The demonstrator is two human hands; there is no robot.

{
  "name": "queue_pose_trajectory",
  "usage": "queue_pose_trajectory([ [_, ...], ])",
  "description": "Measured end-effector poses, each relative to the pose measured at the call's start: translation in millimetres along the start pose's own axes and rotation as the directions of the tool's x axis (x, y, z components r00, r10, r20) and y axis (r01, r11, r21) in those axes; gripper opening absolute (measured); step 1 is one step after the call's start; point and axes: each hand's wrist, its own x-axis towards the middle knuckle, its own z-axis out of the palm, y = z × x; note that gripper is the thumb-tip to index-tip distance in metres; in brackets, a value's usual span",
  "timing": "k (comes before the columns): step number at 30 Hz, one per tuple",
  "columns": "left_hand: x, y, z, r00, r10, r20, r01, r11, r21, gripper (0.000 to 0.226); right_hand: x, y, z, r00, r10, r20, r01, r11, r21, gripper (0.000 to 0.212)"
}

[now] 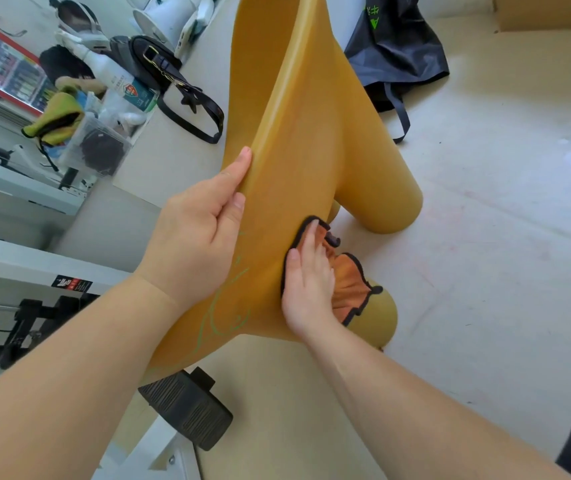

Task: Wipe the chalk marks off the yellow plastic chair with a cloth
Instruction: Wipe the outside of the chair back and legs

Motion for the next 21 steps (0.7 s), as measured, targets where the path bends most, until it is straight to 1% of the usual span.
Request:
queue_pose_trajectory([
  [2, 0, -3, 0, 1.0, 0.006, -0.008, -0.006, 1.0, 0.009, 0.047, -23, -1, 9, 0.998, -0.064, 0.014, 0.063, 0.998, 0.004, 0.064],
  [4, 1, -2, 2, 1.0, 0.01, -0.009, -0.009, 1.0, 0.027, 0.048, -22, 15, 10, 0.995, -0.092, -0.044, 0.092, 0.996, 0.003, 0.062],
  [5, 1, -1, 3, 1.0, 0.012, -0.008, -0.012, 0.999, 0.043, 0.048, -13, 28, 7, 0.994, -0.073, -0.081, 0.073, 0.997, -0.004, 0.063],
  [7, -1, 2, 3, 1.0, 0.015, -0.012, -0.014, 0.995, 0.099, 0.049, 11, 58, 0, 0.993, 0.046, -0.108, -0.047, 0.999, 0.0, 0.067],
  [9, -1, 4, 4, 0.999, 0.025, -0.024, -0.022, 0.988, 0.15, 0.05, 32, 80, -9, 0.978, 0.201, -0.062, -0.2, 0.98, 0.019, 0.076],
  [11, 0, 4, 5, 0.999, 0.043, -0.031, -0.037, 0.984, 0.174, 0.05, 40, 86, -12, 0.963, 0.267, -0.037, -0.266, 0.964, 0.029, 0.079],
  [12, -1, 4, 4, 0.998, 0.049, -0.033, -0.043, 0.983, 0.18, 0.05, 39, 85, -11, 0.963, 0.266, -0.042, -0.265, 0.963, 0.043, 0.077],
  [15, -2, 5, 6, 0.997, 0.073, -0.029, -0.065, 0.976, 0.206, 0.051, 21, 64, -6, 0.981, 0.188, -0.048, -0.185, 0.981, 0.058, 0.062],
  [18, -2, 6, 6, 0.994, 0.098, -0.056, -0.081, 0.963, 0.257, 0.052, -6, 37, 9, 0.998, 0.022, -0.055, -0.018, 0.997, 0.069, 0.043],
  [21, -3, 7, 7, 0.989, 0.124, -0.076, -0.092, 0.939, 0.332, 0.05, -29, 33, 24, 0.969, -0.192, -0.154, 0.204, 0.976, 0.069, 0.043],
])
